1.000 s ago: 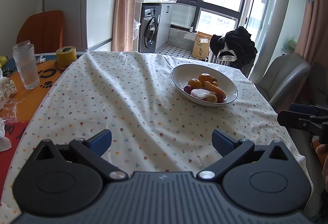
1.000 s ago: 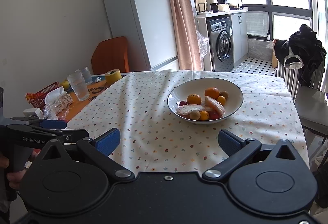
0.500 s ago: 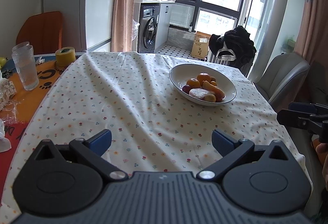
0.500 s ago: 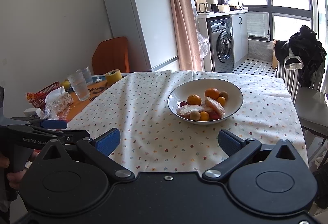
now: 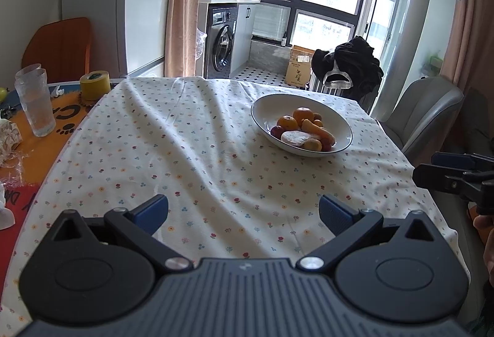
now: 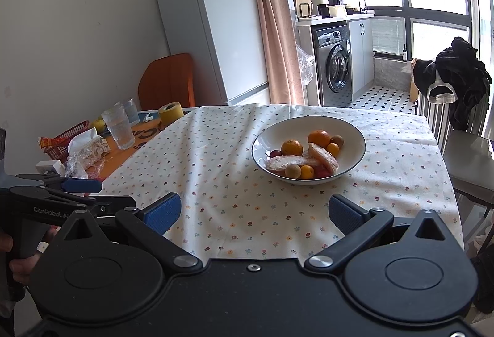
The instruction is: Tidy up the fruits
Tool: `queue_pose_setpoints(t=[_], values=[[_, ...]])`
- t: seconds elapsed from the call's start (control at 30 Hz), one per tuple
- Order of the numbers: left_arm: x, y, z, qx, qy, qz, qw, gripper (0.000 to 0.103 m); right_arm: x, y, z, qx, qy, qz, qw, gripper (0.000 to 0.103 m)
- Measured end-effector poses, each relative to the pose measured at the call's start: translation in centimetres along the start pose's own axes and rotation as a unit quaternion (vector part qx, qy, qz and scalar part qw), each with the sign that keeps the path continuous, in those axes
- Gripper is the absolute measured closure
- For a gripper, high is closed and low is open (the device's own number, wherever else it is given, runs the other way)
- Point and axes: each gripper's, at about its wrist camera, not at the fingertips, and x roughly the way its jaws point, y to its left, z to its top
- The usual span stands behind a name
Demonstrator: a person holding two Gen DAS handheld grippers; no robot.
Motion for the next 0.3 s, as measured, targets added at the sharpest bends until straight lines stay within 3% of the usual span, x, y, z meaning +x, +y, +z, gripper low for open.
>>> queue_pose_setpoints(t=[0.3], values=[[0.11, -0.14, -0.09, 0.004, 0.004, -0.004, 1.0000, 0.000, 0.13, 0.05, -0.18, 0.002, 0.002, 0.000, 1.000, 0.000]])
